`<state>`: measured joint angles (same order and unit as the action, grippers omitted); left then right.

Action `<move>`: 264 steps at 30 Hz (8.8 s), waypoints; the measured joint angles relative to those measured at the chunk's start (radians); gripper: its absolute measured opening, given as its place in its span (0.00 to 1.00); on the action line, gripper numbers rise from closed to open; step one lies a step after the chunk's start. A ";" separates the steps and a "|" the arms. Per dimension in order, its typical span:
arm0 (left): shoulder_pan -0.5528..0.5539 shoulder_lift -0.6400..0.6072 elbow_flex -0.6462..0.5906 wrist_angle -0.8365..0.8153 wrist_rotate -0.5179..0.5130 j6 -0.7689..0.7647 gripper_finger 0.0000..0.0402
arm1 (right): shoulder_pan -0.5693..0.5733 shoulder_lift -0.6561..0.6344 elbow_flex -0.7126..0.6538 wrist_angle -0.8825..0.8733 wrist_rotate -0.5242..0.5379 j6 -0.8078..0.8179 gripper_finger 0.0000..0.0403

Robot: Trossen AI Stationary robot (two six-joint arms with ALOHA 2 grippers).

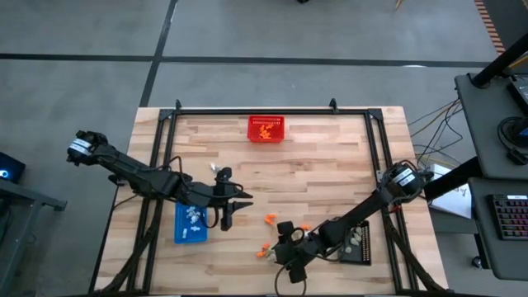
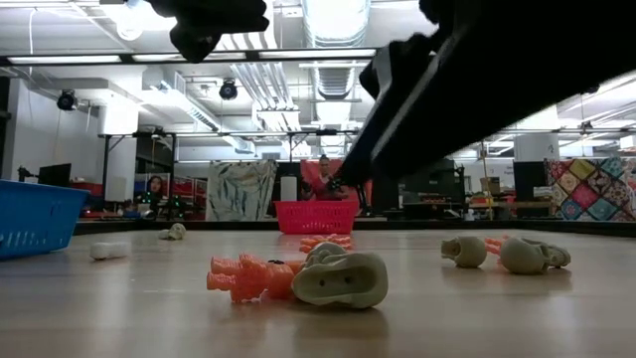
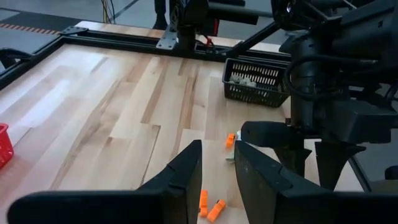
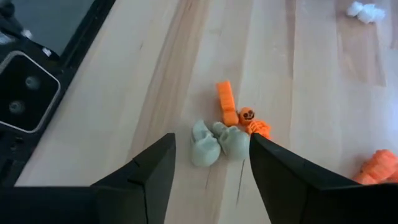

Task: Sort Halloween decoration
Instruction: Put the gray skull toy into the black bin, then put the white skeleton toy into the blue bin

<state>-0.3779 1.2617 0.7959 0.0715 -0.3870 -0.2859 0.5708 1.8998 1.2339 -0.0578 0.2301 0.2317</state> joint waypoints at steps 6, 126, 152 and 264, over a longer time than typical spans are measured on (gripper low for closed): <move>0.000 0.000 0.000 0.006 0.000 0.000 0.19 | 0.005 0.065 0.014 0.035 -0.001 0.005 0.48; 0.000 -0.001 0.000 0.011 0.003 0.011 0.19 | -0.022 0.107 0.000 0.184 -0.179 -0.024 0.49; 0.000 -0.001 -0.002 0.011 0.003 0.011 0.19 | -0.048 0.154 -0.029 0.282 -0.237 -0.022 0.43; 0.000 -0.001 -0.006 0.024 0.006 -0.148 0.19 | 0.145 -0.319 -0.029 -1.086 -0.137 0.632 0.32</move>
<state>-0.3781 1.2606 0.7902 0.0951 -0.3806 -0.4335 0.7155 1.5804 1.2051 -1.1442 0.0927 0.8635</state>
